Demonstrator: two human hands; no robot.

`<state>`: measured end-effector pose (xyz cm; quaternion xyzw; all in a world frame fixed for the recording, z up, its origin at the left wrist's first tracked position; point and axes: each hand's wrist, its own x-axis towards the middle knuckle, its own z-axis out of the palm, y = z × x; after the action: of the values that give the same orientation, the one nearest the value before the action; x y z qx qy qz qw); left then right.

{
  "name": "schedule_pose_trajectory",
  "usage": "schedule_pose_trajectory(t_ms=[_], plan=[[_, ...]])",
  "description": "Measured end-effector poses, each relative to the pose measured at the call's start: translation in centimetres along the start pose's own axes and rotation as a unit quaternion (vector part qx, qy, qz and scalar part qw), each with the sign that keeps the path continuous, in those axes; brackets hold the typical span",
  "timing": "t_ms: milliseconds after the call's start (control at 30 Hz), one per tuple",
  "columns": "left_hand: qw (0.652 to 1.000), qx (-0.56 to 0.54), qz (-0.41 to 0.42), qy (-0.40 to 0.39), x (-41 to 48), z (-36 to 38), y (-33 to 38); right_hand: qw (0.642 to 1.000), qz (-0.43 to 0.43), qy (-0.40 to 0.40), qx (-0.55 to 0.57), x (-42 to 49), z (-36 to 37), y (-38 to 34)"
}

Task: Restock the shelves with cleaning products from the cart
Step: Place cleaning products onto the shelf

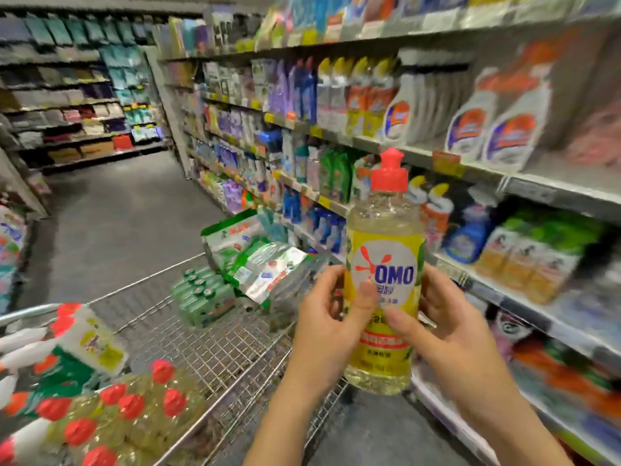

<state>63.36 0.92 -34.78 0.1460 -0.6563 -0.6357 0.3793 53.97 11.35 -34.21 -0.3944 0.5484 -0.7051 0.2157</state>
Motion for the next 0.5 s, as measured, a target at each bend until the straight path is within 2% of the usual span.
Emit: schedule_pose_trajectory(t_ms=[167, 367, 500], plan=[[0.996, -0.004, 0.011, -0.093, -0.1, 8.6, 0.2, 0.996, -0.025, 0.084, -0.031, -3.6, -7.7, -2.7], [0.982, -0.031, 0.012, -0.187, -2.2, 21.9, 0.6, 0.985, -0.046, 0.163, -0.039, -9.2, -18.7, -7.1], [0.967, -0.06, 0.011, -0.246, -4.4, 31.4, 0.8, 0.971, -0.048, 0.218, -0.084, -13.7, -26.4, -10.2]])
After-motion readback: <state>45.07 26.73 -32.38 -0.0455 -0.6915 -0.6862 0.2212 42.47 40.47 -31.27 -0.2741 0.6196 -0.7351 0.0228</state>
